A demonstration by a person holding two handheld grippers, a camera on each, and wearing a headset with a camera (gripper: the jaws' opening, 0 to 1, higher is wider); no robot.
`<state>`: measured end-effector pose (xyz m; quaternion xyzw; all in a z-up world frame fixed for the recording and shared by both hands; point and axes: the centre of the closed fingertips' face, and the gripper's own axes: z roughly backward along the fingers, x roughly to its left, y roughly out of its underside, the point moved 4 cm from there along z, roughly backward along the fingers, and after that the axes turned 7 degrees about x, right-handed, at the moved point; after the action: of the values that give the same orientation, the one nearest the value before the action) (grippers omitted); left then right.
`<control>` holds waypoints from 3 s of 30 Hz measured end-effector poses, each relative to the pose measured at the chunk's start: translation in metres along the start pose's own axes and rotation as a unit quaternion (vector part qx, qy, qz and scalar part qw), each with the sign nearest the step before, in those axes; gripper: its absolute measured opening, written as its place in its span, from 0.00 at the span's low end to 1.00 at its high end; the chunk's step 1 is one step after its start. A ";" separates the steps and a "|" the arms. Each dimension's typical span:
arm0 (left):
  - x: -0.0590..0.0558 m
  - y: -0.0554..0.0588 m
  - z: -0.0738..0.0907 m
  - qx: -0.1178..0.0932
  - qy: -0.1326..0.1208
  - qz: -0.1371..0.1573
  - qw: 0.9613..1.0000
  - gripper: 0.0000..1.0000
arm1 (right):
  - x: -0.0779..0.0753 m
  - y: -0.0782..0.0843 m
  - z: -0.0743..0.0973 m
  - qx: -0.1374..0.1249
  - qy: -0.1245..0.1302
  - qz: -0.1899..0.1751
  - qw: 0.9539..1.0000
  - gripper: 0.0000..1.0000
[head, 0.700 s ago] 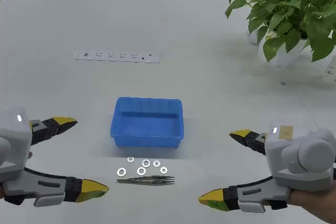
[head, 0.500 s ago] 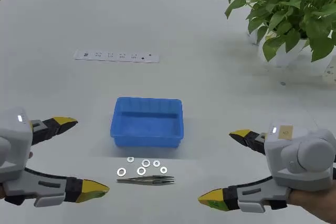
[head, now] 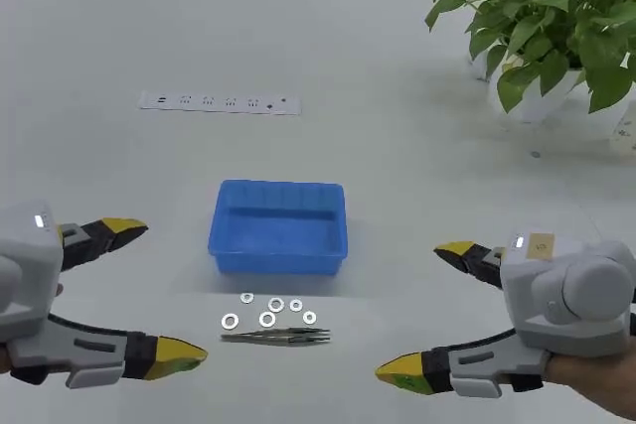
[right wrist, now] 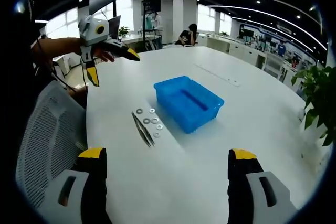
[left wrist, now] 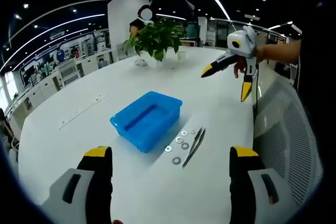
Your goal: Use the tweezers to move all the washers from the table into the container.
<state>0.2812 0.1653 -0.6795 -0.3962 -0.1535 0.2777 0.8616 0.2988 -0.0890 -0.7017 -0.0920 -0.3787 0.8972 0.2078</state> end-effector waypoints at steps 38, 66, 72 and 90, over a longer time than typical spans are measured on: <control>-0.002 -0.002 -0.002 -0.005 0.003 -0.003 1.000 0.97 | -0.002 0.000 0.000 -0.003 0.001 0.007 1.000 0.94; 0.001 0.000 -0.002 -0.005 -0.004 -0.012 1.000 0.95 | -0.008 -0.004 -0.006 0.002 0.000 0.033 0.999 0.89; -0.006 0.003 -0.008 0.006 0.010 -0.023 1.000 0.86 | -0.008 -0.006 -0.012 0.007 -0.008 0.052 0.999 0.86; -0.021 0.018 -0.032 0.035 0.049 -0.056 0.997 0.62 | -0.001 0.000 -0.034 0.031 -0.055 0.121 0.991 0.67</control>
<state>0.2737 0.1436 -0.7142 -0.3696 -0.1237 0.2145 0.8956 0.3111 -0.0675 -0.7255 -0.0810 -0.3472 0.9309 0.0795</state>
